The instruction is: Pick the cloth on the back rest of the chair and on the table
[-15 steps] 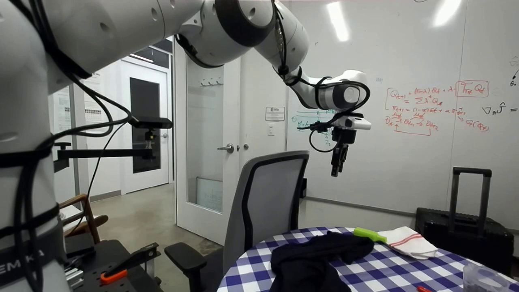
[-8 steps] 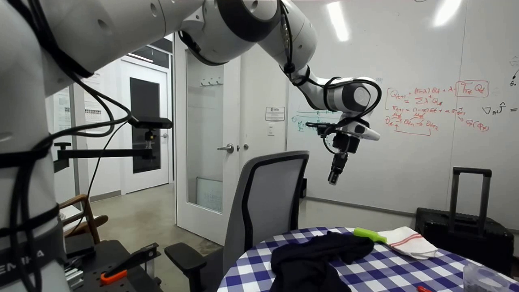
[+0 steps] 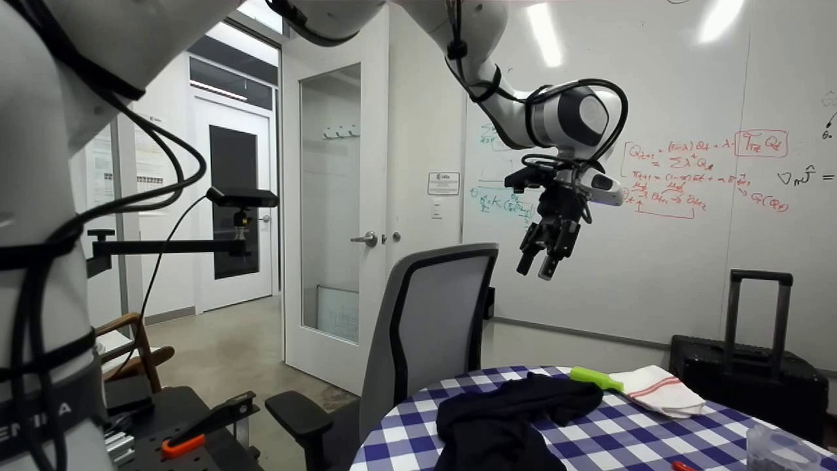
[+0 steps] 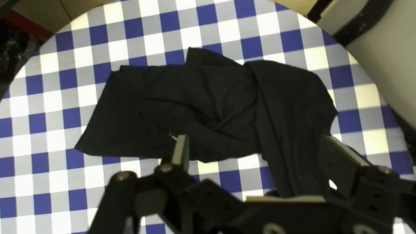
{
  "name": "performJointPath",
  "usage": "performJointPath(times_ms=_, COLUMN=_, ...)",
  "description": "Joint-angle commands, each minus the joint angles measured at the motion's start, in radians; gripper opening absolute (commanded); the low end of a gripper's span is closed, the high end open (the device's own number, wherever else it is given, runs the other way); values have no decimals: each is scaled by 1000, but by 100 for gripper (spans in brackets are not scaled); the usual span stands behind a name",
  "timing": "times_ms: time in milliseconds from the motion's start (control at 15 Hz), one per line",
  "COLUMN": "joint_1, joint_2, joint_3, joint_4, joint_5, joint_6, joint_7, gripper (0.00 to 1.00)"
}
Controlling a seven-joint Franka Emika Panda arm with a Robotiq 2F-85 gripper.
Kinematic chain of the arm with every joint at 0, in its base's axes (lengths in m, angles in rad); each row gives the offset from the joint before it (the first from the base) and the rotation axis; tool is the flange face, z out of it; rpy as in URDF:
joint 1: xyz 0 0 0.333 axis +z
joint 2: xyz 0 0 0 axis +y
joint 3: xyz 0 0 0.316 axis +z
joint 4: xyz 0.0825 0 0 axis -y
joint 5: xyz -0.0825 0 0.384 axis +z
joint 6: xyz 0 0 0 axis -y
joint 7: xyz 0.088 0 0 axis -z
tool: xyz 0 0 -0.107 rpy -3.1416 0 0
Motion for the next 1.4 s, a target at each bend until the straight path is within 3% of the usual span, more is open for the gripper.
performJointPath(times_ms=0, joint_1=25, joint_2=-141, joint_3=-13, joint_4=-244, joint_5=-62, joint_6=-9, joint_7=-159, gripper=100)
performJointPath(times_ms=267, joint_1=34, joint_2=-225, joint_3=-30, joint_4=-396, joint_5=-200, joint_6=-59, joint_7=-281, gripper=100)
performJointPath(times_ms=467, joint_1=21, joint_2=-332, joint_3=-44, joint_4=-510, joint_5=-258, joint_6=-5, joint_7=-309, gripper=100)
performJointPath(times_ms=1000, joint_1=-30, joint_2=-707, joint_3=-60, joint_4=-825, joint_5=-45, joint_6=220, joint_7=-418, gripper=100)
performJointPath(times_ms=1267, joint_1=-16, joint_2=-785, joint_3=-63, joint_4=-883, joint_5=-21, joint_6=257, joint_7=-605, gripper=100)
performJointPath(times_ms=1333, joint_1=-18, joint_2=-737, joint_3=-64, joint_4=-835, joint_5=-49, joint_6=221, joint_7=-521, gripper=100)
